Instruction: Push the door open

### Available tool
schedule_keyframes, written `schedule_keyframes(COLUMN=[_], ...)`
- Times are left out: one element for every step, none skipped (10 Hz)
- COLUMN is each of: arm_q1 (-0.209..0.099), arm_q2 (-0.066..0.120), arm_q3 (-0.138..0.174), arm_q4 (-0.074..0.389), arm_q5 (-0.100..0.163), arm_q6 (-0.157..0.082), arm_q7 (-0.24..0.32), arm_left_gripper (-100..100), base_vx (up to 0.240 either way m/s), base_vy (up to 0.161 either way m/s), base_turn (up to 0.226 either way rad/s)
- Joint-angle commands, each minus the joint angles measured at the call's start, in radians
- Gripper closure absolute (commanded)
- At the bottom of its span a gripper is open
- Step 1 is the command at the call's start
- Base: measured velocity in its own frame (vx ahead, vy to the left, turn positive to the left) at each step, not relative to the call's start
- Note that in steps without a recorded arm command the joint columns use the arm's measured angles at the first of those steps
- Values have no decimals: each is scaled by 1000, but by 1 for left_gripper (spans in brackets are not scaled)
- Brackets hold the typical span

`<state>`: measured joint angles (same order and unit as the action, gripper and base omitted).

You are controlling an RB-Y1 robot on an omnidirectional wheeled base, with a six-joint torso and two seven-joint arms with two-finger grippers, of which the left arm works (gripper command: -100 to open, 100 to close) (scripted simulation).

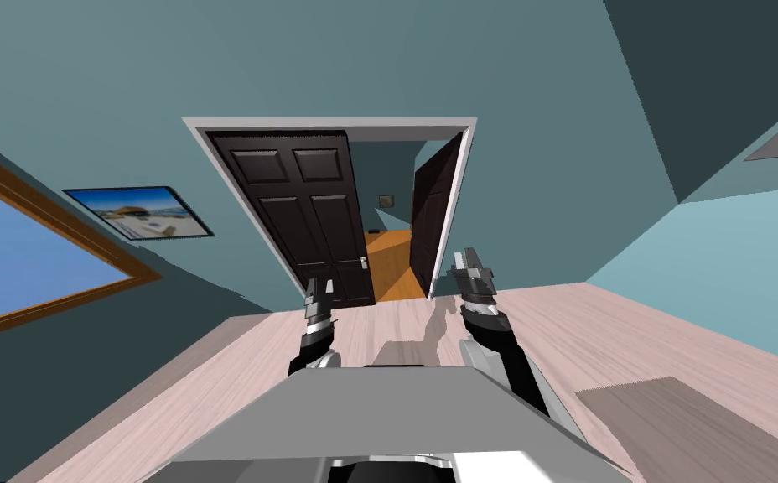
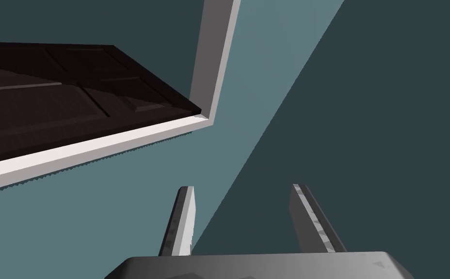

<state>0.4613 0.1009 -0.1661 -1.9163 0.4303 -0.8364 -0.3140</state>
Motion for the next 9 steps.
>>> schedule_keyframes(arm_q1=[0, 0, 1, 1, 1, 2, 2, 3, 3], arm_q2=[-2, -2, -2, -3, -3, -3, -4, -5, -6], arm_q3=[-11, -16, -21, -25, -30, -35, -40, -45, -49], arm_q4=[35, 54, 73, 93, 112, 131, 151, 170, 189], arm_q5=[21, 36, 51, 66, 81, 95, 110, 125, 140], arm_q6=[-22, -33, -44, -55, -66, -77, -87, -98, -109], arm_q7=[-17, -26, -36, -45, -54, -64, -73, -82, -92], arm_left_gripper=[-100, -100, -100, -100, -100, -100, -100, -100, -100], base_vx=[83, 83, 84, 77, 73, 76, 83, 83, 85], base_vy=[51, 46, 45, 46, 57, 65, 63, 56, 74], base_turn=[-166, -159, -198, -207, -188, -196, -201, -202, -159])
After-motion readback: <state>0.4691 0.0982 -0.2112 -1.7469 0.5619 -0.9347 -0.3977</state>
